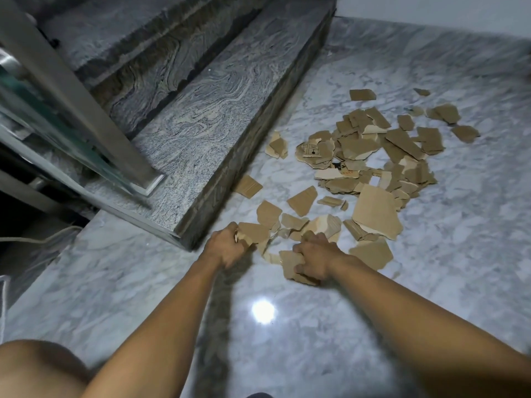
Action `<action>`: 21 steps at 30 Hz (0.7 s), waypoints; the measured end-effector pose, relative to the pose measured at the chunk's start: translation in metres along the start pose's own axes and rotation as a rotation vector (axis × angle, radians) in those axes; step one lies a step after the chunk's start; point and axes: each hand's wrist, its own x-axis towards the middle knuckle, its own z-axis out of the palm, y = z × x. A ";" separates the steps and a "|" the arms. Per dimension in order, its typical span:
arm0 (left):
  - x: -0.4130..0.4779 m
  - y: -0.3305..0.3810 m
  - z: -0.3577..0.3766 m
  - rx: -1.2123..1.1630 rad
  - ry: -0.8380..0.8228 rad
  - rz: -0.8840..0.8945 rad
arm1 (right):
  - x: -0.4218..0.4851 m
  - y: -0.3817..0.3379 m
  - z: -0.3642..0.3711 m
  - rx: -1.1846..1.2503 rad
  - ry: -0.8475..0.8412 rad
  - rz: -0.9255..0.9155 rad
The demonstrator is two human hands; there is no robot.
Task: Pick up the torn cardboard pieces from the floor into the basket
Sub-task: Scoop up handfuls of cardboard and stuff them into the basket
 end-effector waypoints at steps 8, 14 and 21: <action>0.038 -0.007 -0.008 0.023 -0.284 -0.175 | 0.051 -0.022 -0.001 -0.295 -0.018 -0.178; 0.053 -0.008 -0.007 -0.400 -0.188 0.021 | 0.046 -0.023 0.034 -0.283 0.235 -0.194; 0.065 -0.016 0.024 0.299 -0.139 0.185 | 0.036 -0.012 0.013 0.373 0.086 -0.027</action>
